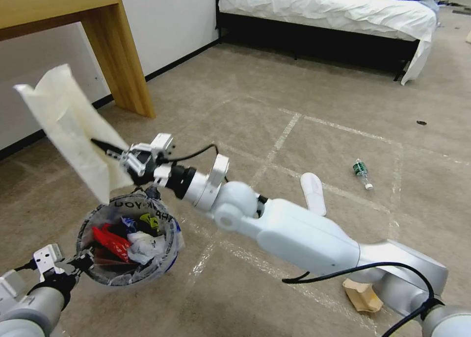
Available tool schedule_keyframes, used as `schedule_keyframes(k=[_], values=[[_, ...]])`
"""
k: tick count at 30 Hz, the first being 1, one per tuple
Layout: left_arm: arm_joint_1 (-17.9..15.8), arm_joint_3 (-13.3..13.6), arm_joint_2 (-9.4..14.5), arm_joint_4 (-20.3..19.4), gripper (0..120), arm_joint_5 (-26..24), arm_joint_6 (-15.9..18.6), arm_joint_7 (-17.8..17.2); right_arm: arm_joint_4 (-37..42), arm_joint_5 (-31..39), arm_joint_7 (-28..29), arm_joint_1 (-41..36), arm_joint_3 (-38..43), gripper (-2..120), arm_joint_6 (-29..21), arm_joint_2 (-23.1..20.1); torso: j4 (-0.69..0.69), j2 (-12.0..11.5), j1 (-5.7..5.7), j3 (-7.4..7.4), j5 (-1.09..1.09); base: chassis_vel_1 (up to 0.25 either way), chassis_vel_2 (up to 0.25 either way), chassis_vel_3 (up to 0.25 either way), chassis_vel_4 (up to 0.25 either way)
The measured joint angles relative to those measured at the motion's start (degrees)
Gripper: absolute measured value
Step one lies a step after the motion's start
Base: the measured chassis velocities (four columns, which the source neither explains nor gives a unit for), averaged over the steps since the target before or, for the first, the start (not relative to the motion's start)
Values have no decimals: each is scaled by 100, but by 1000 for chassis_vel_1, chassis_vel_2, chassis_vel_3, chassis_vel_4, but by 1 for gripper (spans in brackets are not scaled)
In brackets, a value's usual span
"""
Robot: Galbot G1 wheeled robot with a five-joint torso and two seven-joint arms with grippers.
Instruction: Pick up the trash bin and place the garbage on the floor into it.
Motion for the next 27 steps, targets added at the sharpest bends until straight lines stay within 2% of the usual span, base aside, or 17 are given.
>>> schedule_keyframes(k=[11,17,27], values=[[9,-20,12,-41,1,-47,11,-33,-135,-341,-152,-608,-304,0,139,-350,-1,0,0,0,0,0,0,0,0],[14,-12,-39,-60,1,-39,11,-33,-317,-495,-156,-769,-412,0,226,-318,-1,0,0,0,0,0,0,0,0],[69,16,-151,-186,1,-55,19,-33,-968,-810,-219,-752,-578,0,502,-30,0,0,0,0,0,0,0,0,0]])
